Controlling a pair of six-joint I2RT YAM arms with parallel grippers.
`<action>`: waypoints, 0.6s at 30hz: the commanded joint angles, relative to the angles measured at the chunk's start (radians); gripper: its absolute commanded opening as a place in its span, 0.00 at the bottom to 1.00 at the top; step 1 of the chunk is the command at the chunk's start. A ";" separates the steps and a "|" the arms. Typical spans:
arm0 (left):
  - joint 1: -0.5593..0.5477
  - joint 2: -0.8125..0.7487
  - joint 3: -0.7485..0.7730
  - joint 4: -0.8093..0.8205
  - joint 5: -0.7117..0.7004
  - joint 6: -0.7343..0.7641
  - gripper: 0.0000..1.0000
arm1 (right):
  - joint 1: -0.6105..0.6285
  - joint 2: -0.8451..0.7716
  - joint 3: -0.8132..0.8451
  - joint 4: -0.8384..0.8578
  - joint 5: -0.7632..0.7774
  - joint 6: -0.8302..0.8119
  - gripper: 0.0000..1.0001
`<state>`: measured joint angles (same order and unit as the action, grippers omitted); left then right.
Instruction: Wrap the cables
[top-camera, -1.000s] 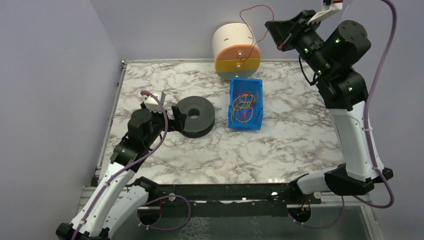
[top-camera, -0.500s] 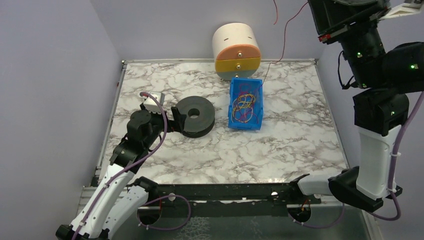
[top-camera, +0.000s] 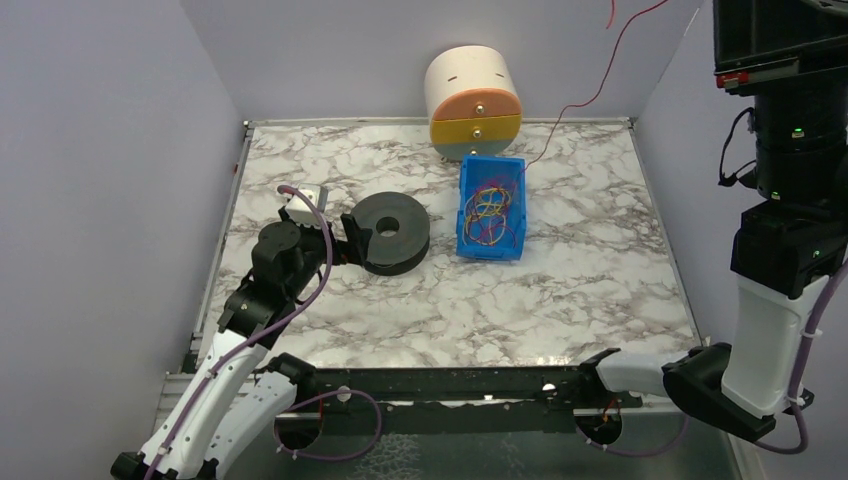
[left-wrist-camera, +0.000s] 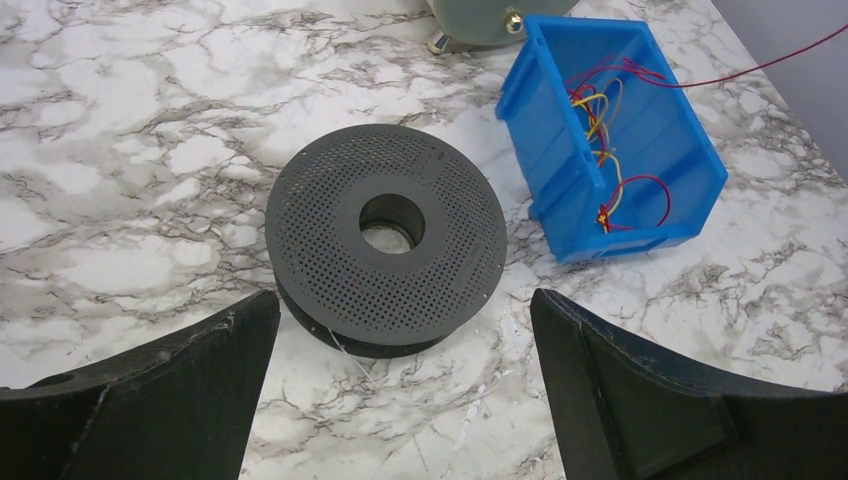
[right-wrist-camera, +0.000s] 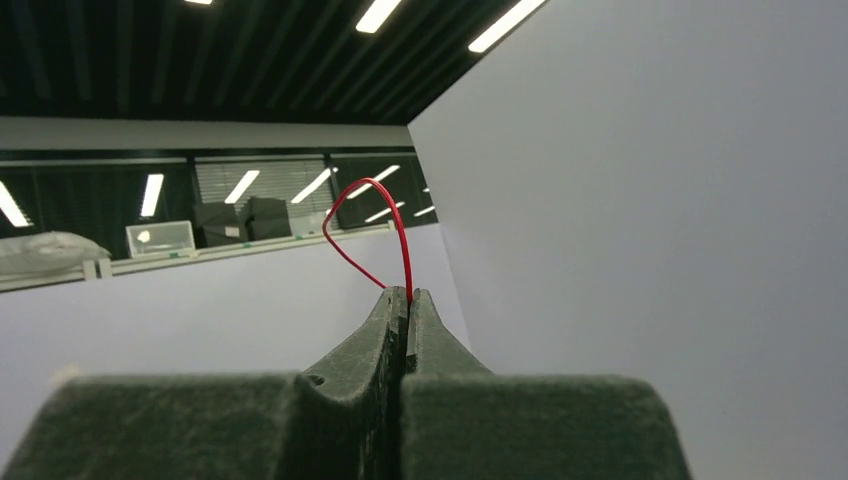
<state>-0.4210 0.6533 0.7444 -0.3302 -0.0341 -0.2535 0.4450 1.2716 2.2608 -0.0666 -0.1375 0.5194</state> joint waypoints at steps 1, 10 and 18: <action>-0.004 -0.015 -0.004 0.027 -0.006 -0.003 0.99 | -0.001 -0.012 0.045 0.124 0.041 0.092 0.01; -0.004 -0.030 -0.005 0.030 -0.003 -0.003 0.99 | 0.000 -0.022 0.062 0.204 0.074 0.267 0.01; -0.004 -0.038 -0.004 0.032 0.005 -0.001 0.99 | -0.002 -0.004 0.138 0.211 0.083 0.369 0.01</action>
<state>-0.4210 0.6327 0.7444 -0.3298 -0.0338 -0.2535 0.4450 1.2598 2.3592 0.1173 -0.0731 0.8104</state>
